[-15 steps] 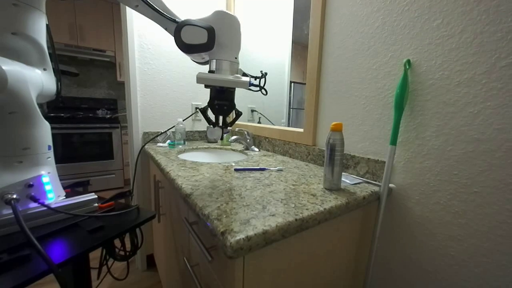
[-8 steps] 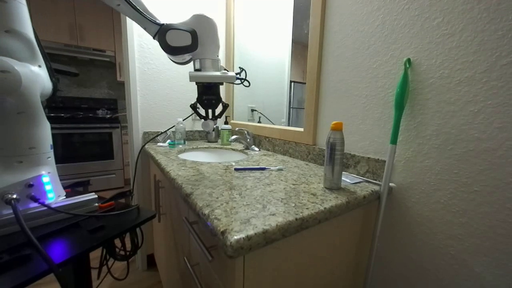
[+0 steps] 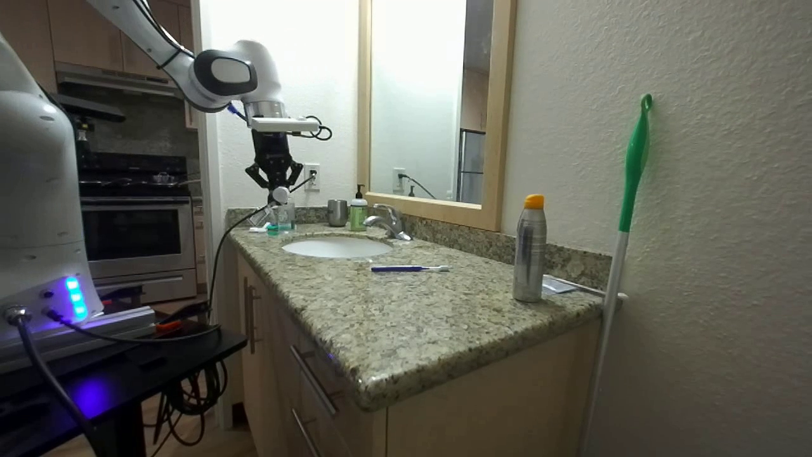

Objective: Move the purple toothpaste to the left side of the counter

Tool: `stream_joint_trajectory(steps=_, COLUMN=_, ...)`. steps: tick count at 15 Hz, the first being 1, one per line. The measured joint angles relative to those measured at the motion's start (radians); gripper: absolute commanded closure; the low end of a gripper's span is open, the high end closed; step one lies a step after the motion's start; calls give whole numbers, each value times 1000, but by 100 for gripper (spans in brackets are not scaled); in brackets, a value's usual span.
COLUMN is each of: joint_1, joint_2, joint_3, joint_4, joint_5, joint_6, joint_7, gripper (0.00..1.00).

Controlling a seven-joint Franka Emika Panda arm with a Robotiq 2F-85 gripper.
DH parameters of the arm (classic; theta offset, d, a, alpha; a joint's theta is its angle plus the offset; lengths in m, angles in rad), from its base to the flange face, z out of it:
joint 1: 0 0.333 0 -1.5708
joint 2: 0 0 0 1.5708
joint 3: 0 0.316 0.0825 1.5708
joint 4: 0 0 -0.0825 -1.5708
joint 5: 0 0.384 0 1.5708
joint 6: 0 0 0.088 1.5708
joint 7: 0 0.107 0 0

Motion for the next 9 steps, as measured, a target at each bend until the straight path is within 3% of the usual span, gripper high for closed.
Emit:
stream_joint_trajectory(steps=1, joint_1=14, joint_2=-30, joint_3=9, joint_4=-23, joint_5=-9, joint_6=0, joint_7=10, gripper=92)
stream_joint_trajectory(steps=2, joint_1=18, joint_2=-49, joint_3=11, joint_4=-35, joint_5=-12, joint_6=0, joint_7=11, gripper=98)
stream_joint_trajectory(steps=6, joint_1=40, joint_2=-48, joint_3=-26, joint_4=-38, joint_5=-6, joint_6=-12, joint_7=17, gripper=98)
stream_joint_trajectory(steps=9, joint_1=128, joint_2=-51, joint_3=-72, joint_4=-68, joint_5=60, joint_6=-9, joint_7=-36, gripper=98)
